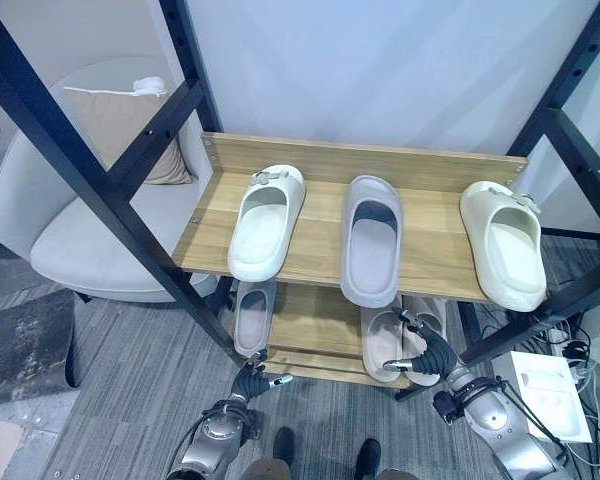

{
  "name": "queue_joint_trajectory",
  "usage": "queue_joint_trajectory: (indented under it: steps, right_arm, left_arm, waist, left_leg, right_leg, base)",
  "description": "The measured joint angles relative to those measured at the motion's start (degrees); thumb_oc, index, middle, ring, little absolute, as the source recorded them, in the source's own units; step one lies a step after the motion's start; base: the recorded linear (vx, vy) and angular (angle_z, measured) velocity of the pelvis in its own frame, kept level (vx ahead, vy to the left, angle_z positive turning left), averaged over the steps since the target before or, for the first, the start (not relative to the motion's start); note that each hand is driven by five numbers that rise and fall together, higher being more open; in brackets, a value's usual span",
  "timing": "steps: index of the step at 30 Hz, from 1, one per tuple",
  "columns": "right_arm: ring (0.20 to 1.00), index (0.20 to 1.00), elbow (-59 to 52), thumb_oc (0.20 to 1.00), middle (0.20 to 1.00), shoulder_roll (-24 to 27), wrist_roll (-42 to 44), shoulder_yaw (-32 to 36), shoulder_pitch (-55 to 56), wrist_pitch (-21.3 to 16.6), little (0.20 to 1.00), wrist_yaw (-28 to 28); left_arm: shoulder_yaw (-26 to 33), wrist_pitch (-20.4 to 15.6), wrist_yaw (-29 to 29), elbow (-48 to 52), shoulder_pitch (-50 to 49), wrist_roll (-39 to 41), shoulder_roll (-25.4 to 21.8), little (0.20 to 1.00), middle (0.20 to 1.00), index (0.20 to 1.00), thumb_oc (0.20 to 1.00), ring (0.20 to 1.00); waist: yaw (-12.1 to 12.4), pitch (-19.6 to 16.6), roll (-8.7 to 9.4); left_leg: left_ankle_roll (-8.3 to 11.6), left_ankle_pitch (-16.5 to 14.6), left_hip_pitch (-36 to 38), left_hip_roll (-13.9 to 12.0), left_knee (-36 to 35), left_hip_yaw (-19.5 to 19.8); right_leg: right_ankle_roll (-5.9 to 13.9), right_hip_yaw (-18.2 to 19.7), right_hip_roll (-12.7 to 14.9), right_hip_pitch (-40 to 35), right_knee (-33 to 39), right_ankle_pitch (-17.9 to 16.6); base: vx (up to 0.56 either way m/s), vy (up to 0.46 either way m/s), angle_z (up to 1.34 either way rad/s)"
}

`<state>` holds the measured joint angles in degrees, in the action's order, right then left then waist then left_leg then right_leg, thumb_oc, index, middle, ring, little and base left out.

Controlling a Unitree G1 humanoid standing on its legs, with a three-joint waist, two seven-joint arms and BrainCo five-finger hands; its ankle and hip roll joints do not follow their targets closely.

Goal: Arrange the slippers neatly on the shoe rack.

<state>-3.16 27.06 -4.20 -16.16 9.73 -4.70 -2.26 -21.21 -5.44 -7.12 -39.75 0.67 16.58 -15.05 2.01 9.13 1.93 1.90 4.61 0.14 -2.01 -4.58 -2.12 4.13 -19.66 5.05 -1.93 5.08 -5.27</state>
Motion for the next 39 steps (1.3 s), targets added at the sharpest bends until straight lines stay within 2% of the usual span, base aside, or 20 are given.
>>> queue_joint_trajectory:
  steps: [5,11,14,20,24,30,32,35,36,39]
  right_arm:
    - [1.000,1.000,-11.41,1.000,1.000,3.19,2.17,1.90,3.25,-1.49,1.000,-2.36]
    - [1.000,1.000,-20.32,1.000,1.000,6.18,-0.40,6.90,5.10,-3.06,1.000,-2.09]
    - [1.000,1.000,-22.65,1.000,1.000,7.58,-1.75,9.50,5.71,-6.23,1.000,-1.19]
    - [1.000,1.000,-23.40,1.000,1.000,9.08,-4.97,11.77,5.71,-7.24,1.000,1.55]
    - [1.000,1.000,-24.86,1.000,1.000,9.04,-7.78,12.98,5.02,-7.48,1.000,4.77]
    - [1.000,1.000,-24.81,1.000,1.000,8.67,-16.18,14.91,-0.25,-7.34,1.000,13.08]
    - [1.000,1.000,-24.67,1.000,1.000,7.61,-20.06,14.35,-6.21,-7.03,1.000,16.87]
    - [1.000,1.000,-23.94,1.000,1.000,6.72,-21.80,13.80,-10.19,-6.24,1.000,18.85]
    - [1.000,1.000,-22.66,1.000,1.000,6.71,-22.30,13.27,-11.42,-5.75,1.000,19.44]
    - [1.000,1.000,-17.53,1.000,1.000,6.55,-22.96,11.47,-15.89,-3.67,1.000,20.51]
  left_arm:
    - [0.79,-0.03,-0.41,-0.14,-0.13,-0.01,0.32,1.000,1.000,1.000,1.000,1.000]
    - [1.20,-0.38,-1.23,-2.01,-1.14,-0.49,1.20,1.000,1.000,1.000,1.000,1.000]
    - [1.17,-0.44,-1.52,-3.14,-2.36,-1.98,1.30,1.000,1.000,1.000,1.000,1.000]
    - [1.11,-0.63,-1.67,-4.51,-2.62,-2.01,2.20,1.000,1.000,1.000,1.000,1.000]
    - [1.13,-1.03,-1.92,-5.68,-2.61,-1.99,3.02,1.000,1.000,1.000,1.000,1.000]
    - [0.92,-1.34,-2.05,-5.70,-2.72,-1.98,3.47,1.000,1.000,1.000,1.000,1.000]
    - [0.08,-1.40,-2.37,-5.38,-2.83,-1.96,3.38,1.000,1.000,1.000,1.000,1.000]
    - [-1.32,-1.41,-2.27,-5.23,-2.87,-1.95,3.57,1.000,1.000,1.000,1.000,1.000]
    - [-1.30,-1.42,-2.29,-5.24,-3.08,-1.95,3.65,1.000,1.000,1.000,1.000,1.000]
    - [-1.33,-1.37,-2.23,-5.30,-3.36,-1.94,3.67,1.000,1.000,1.000,1.000,1.000]
  waist:
    - [-0.32,-0.39,0.63]
    - [-0.54,-1.15,0.98]
    - [-1.50,-2.13,1.00]
    - [-1.99,-2.73,0.54]
    - [-2.43,-3.07,-0.02]
    - [-3.03,-3.22,-0.27]
    - [-2.81,-3.36,-0.51]
    - [-2.23,-3.48,-0.53]
    - [-1.32,-3.51,-0.52]
    - [-0.87,-3.54,-0.28]
  left_leg:
    - [-0.40,-0.35,-0.04,0.07,-0.37,-0.14]
    - [-0.42,-0.35,-0.11,0.33,-0.37,-0.16]
    - [-0.37,-0.33,0.01,0.41,-0.34,-0.28]
    - [-0.39,-0.24,0.50,0.41,-0.33,-1.09]
    - [-0.47,-0.43,0.98,0.45,-0.36,-1.66]
    - [-0.41,-0.46,1.07,0.43,-0.37,-1.79]
    - [-0.38,-0.47,1.04,0.42,-0.37,-1.80]
    - [-0.36,-0.47,1.01,0.43,-0.36,-1.66]
    - [-0.37,-0.48,0.99,0.44,-0.38,-1.61]
    - [-0.34,-0.43,0.94,0.44,-0.37,-1.47]
  right_leg:
    - [0.08,0.58,0.06,0.15,0.00,-0.07]
    - [0.08,0.73,0.28,0.23,-0.01,-0.07]
    - [0.21,0.85,0.31,0.21,-0.01,-0.16]
    - [0.39,1.61,0.31,0.14,-0.01,-0.28]
    - [0.40,2.33,0.32,-0.02,-0.01,-0.28]
    - [0.48,2.49,0.31,-0.03,-0.01,-0.34]
    - [0.57,2.51,0.30,-0.04,-0.01,-0.40]
    - [0.65,2.37,0.31,-0.10,-0.01,-0.46]
    - [0.65,2.27,0.32,-0.17,-0.01,-0.45]
    - [0.66,2.16,0.32,-0.18,-0.01,-0.46]
  base:
    - [-0.01,0.018,-0.03]
    - [-0.01,0.020,0.00]
    - [-0.01,0.029,-0.01]
    - [-0.01,0.030,-0.08]
    - [0.00,0.048,-0.08]
    - [0.01,0.032,-0.01]
    - [0.03,0.049,0.00]
    - [0.03,0.022,0.02]
    - [0.04,0.034,0.03]
    - [0.02,0.016,0.03]
